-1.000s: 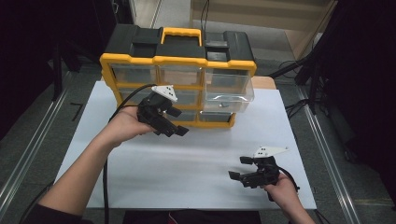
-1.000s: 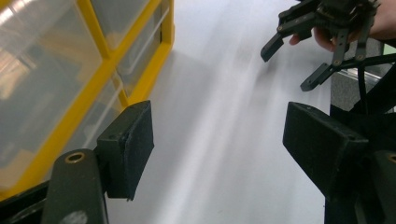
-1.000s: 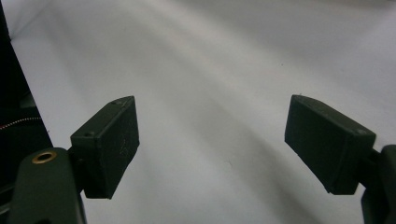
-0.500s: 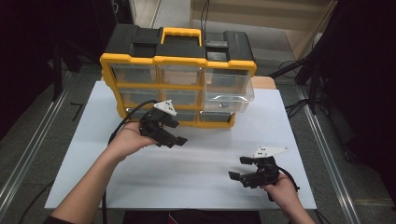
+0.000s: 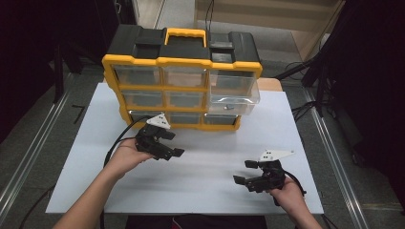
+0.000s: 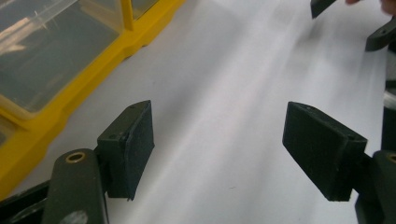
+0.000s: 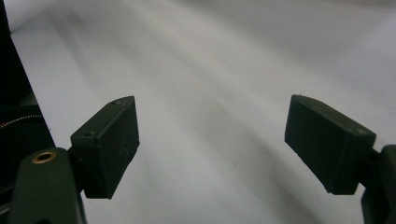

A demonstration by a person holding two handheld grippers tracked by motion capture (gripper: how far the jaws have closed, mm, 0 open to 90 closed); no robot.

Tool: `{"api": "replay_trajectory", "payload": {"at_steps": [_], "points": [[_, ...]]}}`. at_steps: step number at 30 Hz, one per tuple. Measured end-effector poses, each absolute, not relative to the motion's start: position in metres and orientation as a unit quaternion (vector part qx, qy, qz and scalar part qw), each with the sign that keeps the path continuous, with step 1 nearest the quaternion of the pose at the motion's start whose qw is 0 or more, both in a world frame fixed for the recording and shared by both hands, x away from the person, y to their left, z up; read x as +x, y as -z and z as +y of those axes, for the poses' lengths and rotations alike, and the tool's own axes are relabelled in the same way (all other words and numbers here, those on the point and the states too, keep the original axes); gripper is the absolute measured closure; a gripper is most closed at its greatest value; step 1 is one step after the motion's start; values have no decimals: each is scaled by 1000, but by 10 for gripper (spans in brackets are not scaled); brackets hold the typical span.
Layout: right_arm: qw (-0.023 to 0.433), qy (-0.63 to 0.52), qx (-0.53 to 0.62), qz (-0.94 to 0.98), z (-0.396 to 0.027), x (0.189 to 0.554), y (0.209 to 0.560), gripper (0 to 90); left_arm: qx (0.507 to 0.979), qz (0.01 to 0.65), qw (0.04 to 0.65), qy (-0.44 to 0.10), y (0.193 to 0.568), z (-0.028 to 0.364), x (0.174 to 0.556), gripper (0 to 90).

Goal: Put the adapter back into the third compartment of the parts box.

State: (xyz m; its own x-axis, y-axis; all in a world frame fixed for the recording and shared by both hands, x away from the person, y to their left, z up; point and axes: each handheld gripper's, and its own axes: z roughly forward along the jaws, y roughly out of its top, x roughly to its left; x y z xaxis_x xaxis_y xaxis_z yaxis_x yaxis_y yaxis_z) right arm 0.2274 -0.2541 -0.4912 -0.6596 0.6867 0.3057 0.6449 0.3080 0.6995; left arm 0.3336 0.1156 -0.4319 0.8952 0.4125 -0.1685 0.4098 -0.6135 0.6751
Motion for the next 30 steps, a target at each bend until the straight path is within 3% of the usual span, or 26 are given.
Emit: {"api": "replay_trajectory", "payload": {"at_steps": [30], "points": [[27, -420, 416, 806, -257, 228, 492, 161, 887, 277, 371, 11, 451, 166, 306, 262]]}}
